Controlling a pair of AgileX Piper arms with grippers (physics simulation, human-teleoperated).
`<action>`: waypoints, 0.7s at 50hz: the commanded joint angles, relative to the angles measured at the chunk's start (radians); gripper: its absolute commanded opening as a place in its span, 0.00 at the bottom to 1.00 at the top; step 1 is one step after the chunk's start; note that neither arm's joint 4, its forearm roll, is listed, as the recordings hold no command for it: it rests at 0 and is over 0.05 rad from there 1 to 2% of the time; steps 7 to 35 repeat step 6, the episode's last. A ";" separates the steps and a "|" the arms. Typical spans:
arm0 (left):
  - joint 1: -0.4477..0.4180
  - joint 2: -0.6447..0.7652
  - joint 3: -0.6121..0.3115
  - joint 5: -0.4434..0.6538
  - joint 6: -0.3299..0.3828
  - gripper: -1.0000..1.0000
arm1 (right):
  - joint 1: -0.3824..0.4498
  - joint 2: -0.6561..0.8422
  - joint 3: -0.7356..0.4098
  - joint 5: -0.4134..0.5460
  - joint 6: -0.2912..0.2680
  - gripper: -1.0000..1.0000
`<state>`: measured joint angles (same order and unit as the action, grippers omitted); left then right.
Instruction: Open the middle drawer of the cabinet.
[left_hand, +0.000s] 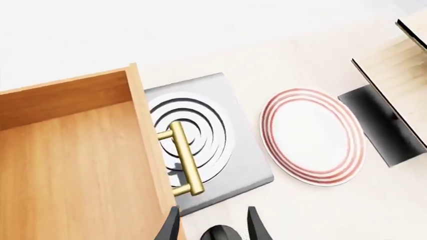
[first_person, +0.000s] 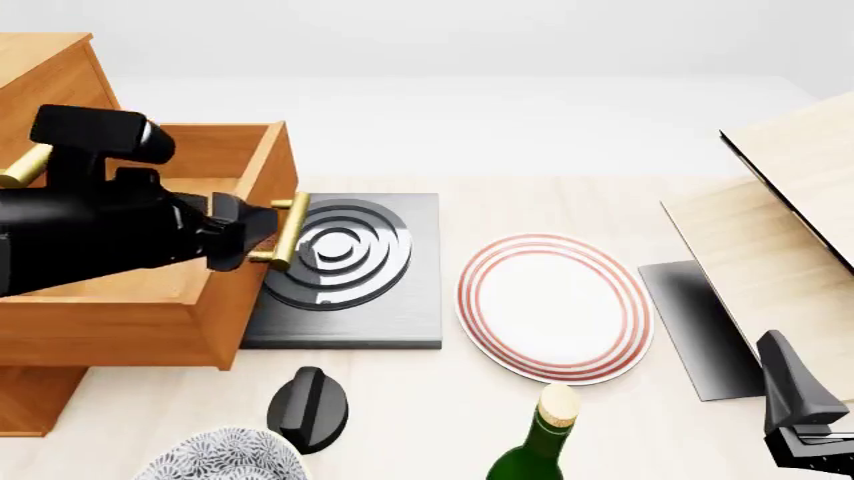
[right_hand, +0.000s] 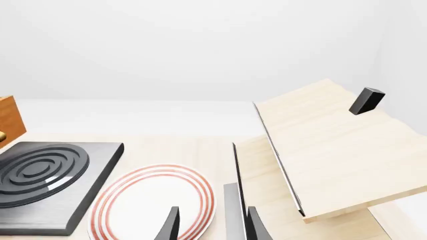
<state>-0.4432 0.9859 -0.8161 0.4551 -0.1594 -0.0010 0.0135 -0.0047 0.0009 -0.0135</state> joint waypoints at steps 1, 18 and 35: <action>-0.022 -0.050 -0.038 0.011 0.045 1.00 | 0.001 -0.003 0.000 0.000 0.002 1.00; -0.026 -0.063 -0.042 0.017 0.049 1.00 | 0.001 -0.003 0.000 0.000 0.002 1.00; -0.026 -0.063 -0.042 0.017 0.049 1.00 | 0.001 -0.003 0.000 0.000 0.002 1.00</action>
